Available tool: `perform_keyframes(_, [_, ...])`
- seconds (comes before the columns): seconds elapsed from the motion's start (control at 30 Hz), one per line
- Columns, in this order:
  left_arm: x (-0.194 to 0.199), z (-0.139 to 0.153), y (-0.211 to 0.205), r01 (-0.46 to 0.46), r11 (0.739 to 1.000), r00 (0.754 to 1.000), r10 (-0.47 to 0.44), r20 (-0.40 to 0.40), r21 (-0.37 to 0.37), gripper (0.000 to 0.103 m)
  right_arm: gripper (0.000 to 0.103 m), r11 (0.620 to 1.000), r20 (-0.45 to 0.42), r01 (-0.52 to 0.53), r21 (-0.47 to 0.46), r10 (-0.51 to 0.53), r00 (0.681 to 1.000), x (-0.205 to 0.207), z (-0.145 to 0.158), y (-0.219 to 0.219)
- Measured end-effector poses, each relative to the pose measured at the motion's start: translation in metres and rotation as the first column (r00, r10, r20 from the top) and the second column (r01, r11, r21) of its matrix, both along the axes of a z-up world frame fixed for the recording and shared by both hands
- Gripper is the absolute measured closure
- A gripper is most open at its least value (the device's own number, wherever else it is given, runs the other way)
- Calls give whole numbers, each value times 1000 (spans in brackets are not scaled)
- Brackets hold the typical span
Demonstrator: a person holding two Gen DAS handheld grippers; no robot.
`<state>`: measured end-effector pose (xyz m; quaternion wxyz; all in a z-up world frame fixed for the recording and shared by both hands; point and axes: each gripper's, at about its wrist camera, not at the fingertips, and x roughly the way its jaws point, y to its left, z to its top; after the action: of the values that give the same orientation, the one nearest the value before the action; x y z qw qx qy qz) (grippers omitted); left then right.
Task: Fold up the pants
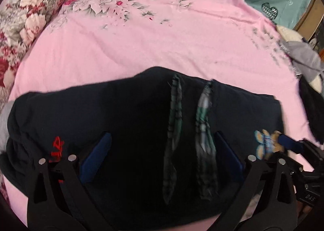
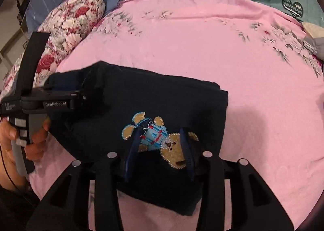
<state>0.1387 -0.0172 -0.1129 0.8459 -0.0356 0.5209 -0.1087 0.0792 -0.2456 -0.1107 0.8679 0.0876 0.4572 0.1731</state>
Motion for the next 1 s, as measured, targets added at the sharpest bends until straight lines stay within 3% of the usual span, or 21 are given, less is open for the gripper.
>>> perform_keyframes(0.07, [-10,3,8,13,999,1000,-12,4,-41,2,49,994,-7,-43,100,43,999,-5,3,0])
perform_keyframes(0.1, [-13,0,14,0,1000,1000,0,5,-22,2,48,995,-5,-59,85,60,998,-9,1,2])
perform_keyframes(0.17, [-17,-13,26,-43,997,999,44,-14,57,2,44,997,-10,-38,-61,37,999,-12,-8,7])
perform_keyframes(0.23, [-28,-9,33,-34,999,999,34,10,42,2,44,998,3,-37,-50,37,999,-16,-7,5])
perform_keyframes(0.3, [-43,4,45,-43,999,999,44,23,-22,2,43,1000,2,-7,-21,7,1000,-19,-2,-1])
perform_keyframes(0.37, [-58,17,61,-46,996,998,50,42,-82,2,37,1000,18,13,19,-13,1000,-23,4,-6])
perform_keyframes(0.47, [-71,29,94,-131,986,990,137,47,-105,2,30,999,51,34,28,-35,998,-30,9,-9])
perform_keyframes(0.53, [-76,31,120,-217,965,975,221,9,-148,2,29,998,49,48,42,-50,998,-26,11,-8])
perform_keyframes(0.67, [-91,18,172,-385,862,923,360,-135,-330,2,29,993,44,72,90,-77,996,-27,10,-13])
perform_keyframes(0.7, [-91,14,176,-398,853,917,364,-163,-338,2,29,993,45,74,93,-78,996,-28,10,-12])
perform_keyframes(0.87, [-87,-9,189,-447,836,893,398,-210,-318,2,24,992,47,72,106,-78,996,-28,9,-14])
perform_keyframes(1.0, [-66,-11,188,-455,850,889,416,-192,-265,7,24,991,41,75,111,-80,996,-26,7,-15])
